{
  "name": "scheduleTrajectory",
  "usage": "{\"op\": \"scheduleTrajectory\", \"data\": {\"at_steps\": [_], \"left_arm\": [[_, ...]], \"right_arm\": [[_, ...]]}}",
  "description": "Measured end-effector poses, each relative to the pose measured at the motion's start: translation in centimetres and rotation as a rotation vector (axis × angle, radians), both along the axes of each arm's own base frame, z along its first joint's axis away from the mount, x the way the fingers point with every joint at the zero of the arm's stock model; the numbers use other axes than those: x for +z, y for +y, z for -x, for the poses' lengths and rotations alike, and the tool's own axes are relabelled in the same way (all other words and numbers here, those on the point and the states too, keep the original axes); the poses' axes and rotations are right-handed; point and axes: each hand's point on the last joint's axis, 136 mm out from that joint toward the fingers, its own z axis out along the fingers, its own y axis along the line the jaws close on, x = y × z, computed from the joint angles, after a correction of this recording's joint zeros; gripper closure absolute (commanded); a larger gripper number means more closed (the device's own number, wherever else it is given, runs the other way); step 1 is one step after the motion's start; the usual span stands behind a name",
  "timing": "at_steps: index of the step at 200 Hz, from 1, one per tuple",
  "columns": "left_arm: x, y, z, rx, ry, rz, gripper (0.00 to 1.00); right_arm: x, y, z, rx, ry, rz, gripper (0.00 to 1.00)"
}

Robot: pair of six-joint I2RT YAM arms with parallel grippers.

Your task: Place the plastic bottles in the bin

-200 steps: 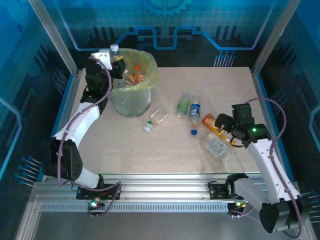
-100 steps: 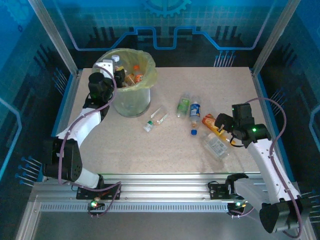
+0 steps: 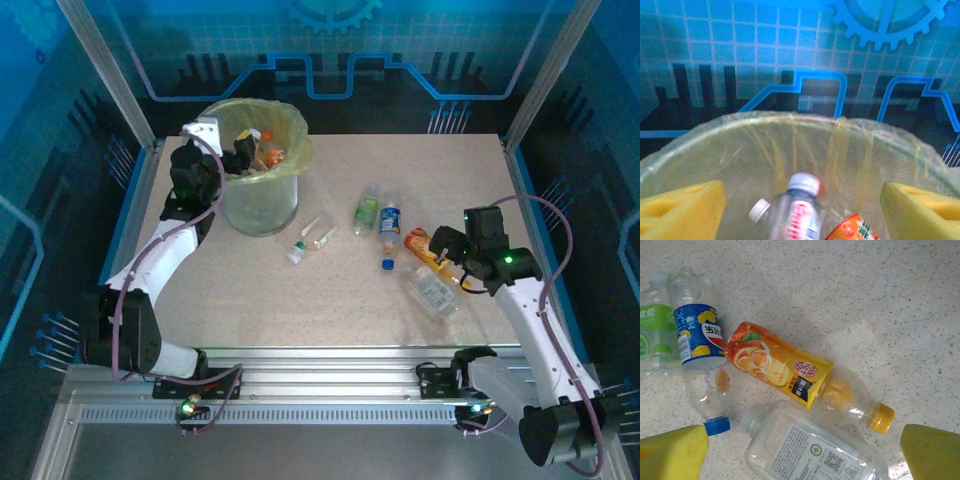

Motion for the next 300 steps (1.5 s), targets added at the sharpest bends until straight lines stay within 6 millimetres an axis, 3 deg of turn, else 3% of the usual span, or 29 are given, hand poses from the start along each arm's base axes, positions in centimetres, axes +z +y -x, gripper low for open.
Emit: {"op": "scheduleTrajectory", "data": {"at_steps": [69, 98, 124, 135, 161, 195, 216, 234, 280, 300], "left_arm": [[7.6, 0.1, -0.5, 0.004, -0.030, 0.079, 0.19], [7.2, -0.2, -0.5, -0.005, 0.044, 0.113, 0.15], [6.3, -0.7, -0.2, -0.031, 0.136, 0.143, 0.02], [6.3, -1.1, 0.1, -0.046, 0.164, 0.158, 0.01], [6.8, -3.9, 1.2, -0.107, 0.216, 0.157, 0.01], [7.1, -11.1, 3.5, -0.255, 0.287, 0.071, 0.01], [5.7, -15.3, 4.6, -0.336, 0.358, -0.011, 0.01], [3.3, -18.0, 5.1, -0.378, 0.440, -0.093, 0.01], [-4.6, -23.2, 6.2, -0.430, 0.642, -0.353, 0.02], [-7.7, -24.6, 6.8, -0.449, 0.717, -0.446, 0.03]], "right_arm": [[0.0, 0.2, -0.2, 0.005, -0.005, -0.007, 0.00], [0.0, 0.2, -0.2, 0.005, -0.002, -0.006, 0.00], [-0.4, 0.2, -0.2, 0.007, 0.018, -0.002, 0.00], [-0.6, 0.2, -0.2, 0.012, 0.037, 0.004, 0.00], [-0.5, 0.2, -0.6, 0.025, 0.069, 0.017, 0.00], [-0.4, 0.0, -0.7, 0.032, 0.088, 0.027, 0.00], [-0.5, -0.2, -0.5, 0.027, 0.101, 0.031, 0.00], [-0.6, -0.4, -0.4, 0.020, 0.105, 0.030, 0.00], [-0.2, -0.7, -0.2, 0.008, 0.087, 0.028, 0.00], [0.3, -0.8, 0.0, 0.005, 0.068, 0.027, 0.00]]}}
